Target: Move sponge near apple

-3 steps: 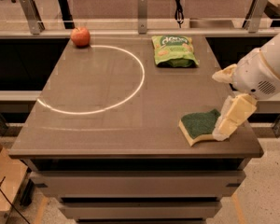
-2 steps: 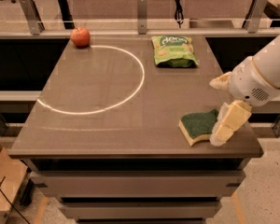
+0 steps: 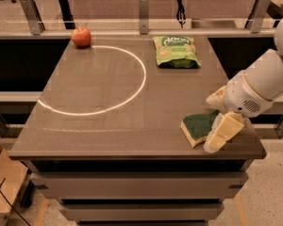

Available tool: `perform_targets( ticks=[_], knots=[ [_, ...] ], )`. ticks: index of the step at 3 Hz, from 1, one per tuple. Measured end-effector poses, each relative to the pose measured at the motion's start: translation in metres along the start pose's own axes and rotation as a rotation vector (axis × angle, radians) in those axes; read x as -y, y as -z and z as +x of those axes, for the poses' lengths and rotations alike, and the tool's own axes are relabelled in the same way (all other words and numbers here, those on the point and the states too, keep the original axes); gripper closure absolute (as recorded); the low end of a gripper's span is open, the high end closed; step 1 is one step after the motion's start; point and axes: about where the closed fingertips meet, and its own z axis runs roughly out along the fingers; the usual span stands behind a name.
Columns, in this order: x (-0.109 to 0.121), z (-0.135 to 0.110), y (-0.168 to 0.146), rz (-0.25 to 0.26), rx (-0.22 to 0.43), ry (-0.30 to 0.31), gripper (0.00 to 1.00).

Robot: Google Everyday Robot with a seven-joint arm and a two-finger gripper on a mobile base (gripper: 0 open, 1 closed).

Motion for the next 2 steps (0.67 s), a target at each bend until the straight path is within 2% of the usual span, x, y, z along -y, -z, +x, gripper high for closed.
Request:
perform_targets(
  ticks=[2],
  knots=[
    [0.0011, 0.0053, -0.0045, 0.013, -0.006, -0.055, 0.62]
  ],
)
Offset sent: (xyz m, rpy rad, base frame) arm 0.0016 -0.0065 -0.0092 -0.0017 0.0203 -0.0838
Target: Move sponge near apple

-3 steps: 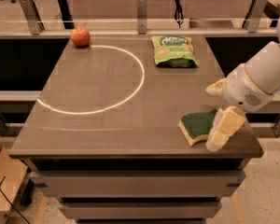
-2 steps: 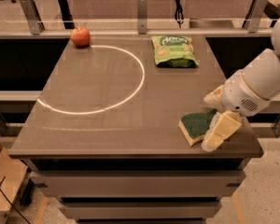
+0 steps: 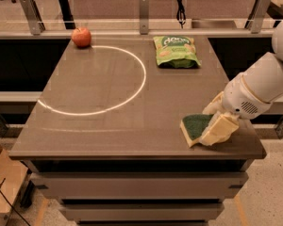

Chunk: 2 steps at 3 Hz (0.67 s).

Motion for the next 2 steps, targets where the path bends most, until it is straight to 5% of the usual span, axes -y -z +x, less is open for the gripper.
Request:
perform_targets(
  ticks=[2],
  knots=[
    [0.016, -0.047, 0.048, 0.066, 0.111, 0.045, 1.0]
  ],
)
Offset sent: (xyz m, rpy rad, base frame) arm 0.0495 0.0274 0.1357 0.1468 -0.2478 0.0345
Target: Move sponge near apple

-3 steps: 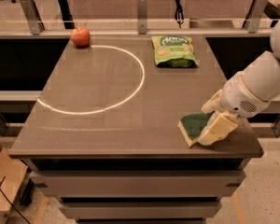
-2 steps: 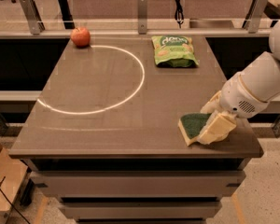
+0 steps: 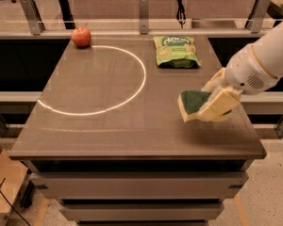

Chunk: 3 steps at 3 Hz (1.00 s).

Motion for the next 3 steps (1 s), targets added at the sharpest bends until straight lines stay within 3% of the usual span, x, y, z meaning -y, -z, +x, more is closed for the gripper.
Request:
perform_targets(
  ticks=[1, 3],
  knots=[
    [0.0243, -0.0452, 0.029, 0.063, 0.093, 0.03, 1.0],
    [0.026, -0.0471, 0.0315, 0.077, 0.078, 0.01, 1.0]
  ],
)
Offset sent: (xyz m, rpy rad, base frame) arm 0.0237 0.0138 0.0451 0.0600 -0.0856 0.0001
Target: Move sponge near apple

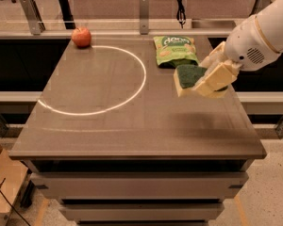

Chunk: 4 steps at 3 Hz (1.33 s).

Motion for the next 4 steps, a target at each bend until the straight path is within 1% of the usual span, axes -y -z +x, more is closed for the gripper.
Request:
perform_targets(
  ticks=[1, 2, 3, 4],
  knots=[
    [0.012, -0.012, -0.017, 0.029, 0.021, -0.065, 1.0],
    [0.035, -0.031, -0.038, 0.07, 0.072, -0.157, 1.0],
    [0.063, -0.048, -0.055, 0.105, 0.125, -0.236, 1.0],
    [0.089, -0.068, -0.07, 0.137, 0.167, -0.291, 1.0]
  ],
)
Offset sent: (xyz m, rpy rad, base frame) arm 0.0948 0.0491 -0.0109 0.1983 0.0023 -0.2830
